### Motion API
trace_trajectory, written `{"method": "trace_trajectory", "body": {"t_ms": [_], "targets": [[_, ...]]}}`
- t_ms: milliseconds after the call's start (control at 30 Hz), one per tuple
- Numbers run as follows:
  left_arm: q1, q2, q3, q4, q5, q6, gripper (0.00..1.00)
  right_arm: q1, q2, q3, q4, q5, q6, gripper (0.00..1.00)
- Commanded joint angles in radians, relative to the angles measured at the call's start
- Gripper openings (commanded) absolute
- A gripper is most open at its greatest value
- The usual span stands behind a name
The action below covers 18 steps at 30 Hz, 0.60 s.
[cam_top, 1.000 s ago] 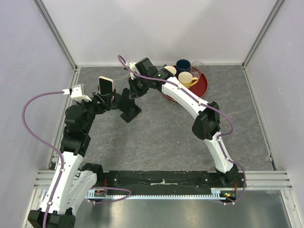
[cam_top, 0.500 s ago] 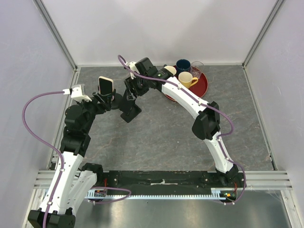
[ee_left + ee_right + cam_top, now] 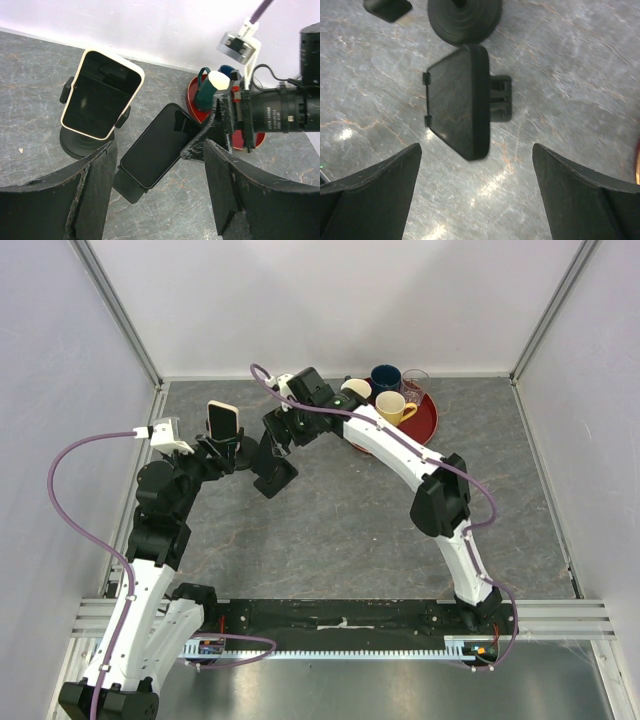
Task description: Place the phone on the phone stand
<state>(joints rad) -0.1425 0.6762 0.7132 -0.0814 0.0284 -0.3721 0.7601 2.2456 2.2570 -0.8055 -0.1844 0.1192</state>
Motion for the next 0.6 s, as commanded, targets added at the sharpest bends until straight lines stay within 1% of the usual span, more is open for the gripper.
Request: {"method": "trace_trajectory", "body": {"t_ms": [0,33,67,100,133,167,200,233,333,367,400,433,467,500,567], "targets": [[0.000,-0.007,0.000,0.025,0.010,0.033,0.75,0.002,-0.187,-0.098,0.049,0.135,0.002,0.98],[-0.002,-0.010,-0.001,0.023,0.011,0.033,0.75,0.004,-0.252,-0.138,0.077,0.170,0.000,0.98],[-0.002,-0.012,-0.003,0.025,0.011,0.033,0.75,0.002,-0.292,-0.233,0.095,0.178,-0.001,0.98],[-0.002,-0.015,-0.006,0.025,0.013,0.030,0.75,0.002,-0.370,-0.284,0.113,0.178,-0.004,0.98],[0.000,-0.018,-0.008,0.028,0.016,0.032,0.75,0.002,-0.409,-0.333,0.143,0.234,-0.007,0.98],[0.000,-0.026,-0.012,0.031,0.024,0.030,0.75,0.002,-0.444,-0.414,0.146,0.259,-0.006,0.98],[-0.002,-0.030,-0.015,0.034,0.033,0.030,0.75,0.004,-0.507,-0.445,0.144,0.291,-0.007,0.98],[-0.002,-0.035,-0.020,0.043,0.045,0.030,0.75,0.002,-0.538,-0.500,0.137,0.368,-0.018,0.98],[-0.002,-0.037,-0.041,0.075,0.132,0.030,0.75,0.002,-0.655,-0.548,0.106,0.527,-0.029,0.98],[-0.002,-0.023,-0.040,0.078,0.189,0.021,0.75,0.002,-0.684,-0.566,0.095,0.622,-0.023,0.98],[-0.003,-0.012,-0.037,0.100,0.232,0.003,0.75,0.002,-0.746,-0.579,0.088,0.661,-0.021,0.98],[-0.009,0.000,-0.032,0.112,0.276,-0.011,0.75,0.002,-0.780,-0.592,0.077,0.674,-0.021,0.98],[-0.011,0.023,-0.029,0.141,0.379,-0.034,0.75,0.004,-0.816,-0.623,0.072,0.660,-0.026,0.98],[-0.017,0.035,-0.029,0.156,0.433,-0.094,0.75,0.002,-0.896,-0.642,0.071,0.648,-0.026,0.98],[-0.038,0.048,-0.032,0.196,0.561,-0.152,0.77,0.002,-0.992,-0.730,0.097,0.616,-0.013,0.98]]}}
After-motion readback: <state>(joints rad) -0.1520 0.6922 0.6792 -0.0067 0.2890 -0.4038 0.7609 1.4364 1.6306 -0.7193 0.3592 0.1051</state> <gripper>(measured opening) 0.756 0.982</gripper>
